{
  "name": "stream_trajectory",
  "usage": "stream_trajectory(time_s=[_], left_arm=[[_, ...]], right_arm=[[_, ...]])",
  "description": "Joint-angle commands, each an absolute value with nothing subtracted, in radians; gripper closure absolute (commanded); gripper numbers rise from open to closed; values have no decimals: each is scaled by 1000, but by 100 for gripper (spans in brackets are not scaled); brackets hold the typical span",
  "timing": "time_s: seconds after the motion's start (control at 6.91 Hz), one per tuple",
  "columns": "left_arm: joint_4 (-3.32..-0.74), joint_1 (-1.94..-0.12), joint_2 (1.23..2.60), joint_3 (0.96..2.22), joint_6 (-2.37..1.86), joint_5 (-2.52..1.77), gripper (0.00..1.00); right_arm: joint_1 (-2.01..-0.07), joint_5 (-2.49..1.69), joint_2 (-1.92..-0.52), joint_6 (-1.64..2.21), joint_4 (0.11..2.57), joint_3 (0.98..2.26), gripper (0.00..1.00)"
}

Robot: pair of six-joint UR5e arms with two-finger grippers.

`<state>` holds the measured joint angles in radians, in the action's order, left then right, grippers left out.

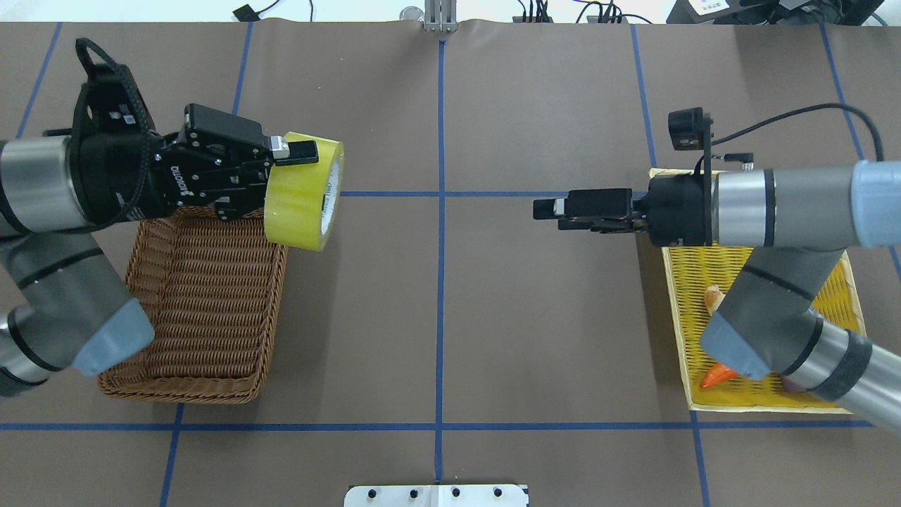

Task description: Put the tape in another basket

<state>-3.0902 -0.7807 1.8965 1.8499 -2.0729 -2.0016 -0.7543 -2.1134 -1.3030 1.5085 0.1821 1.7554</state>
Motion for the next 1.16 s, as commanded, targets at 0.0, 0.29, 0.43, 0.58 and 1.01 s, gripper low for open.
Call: stream_trajectory(time_s=[0.0,0.29,0.43,0.58,1.01], left_arm=[[-2860,-894,1878,1850,-1889,-2218,100],[-2847,-916,1824,1830,-1843,-2224,100],[-2841,-917,1809,1813,-1786,-2239,100],[-2820,-925,1795,1810,-1754,-2246,100],[-2720,-986,1793,1821,-1636,-2322,100]], right_arm=[[-947,-2439,-1269,1428,454,1743,0],[-1027,-2584,-1230,1427,654,1743,0],[-1041,-2588,-1229,1335,760,1747,0],[-1052,-2588,-1230,1262,853,1750,0],[-1123,-2427,-1239,1111,928,1775,0]])
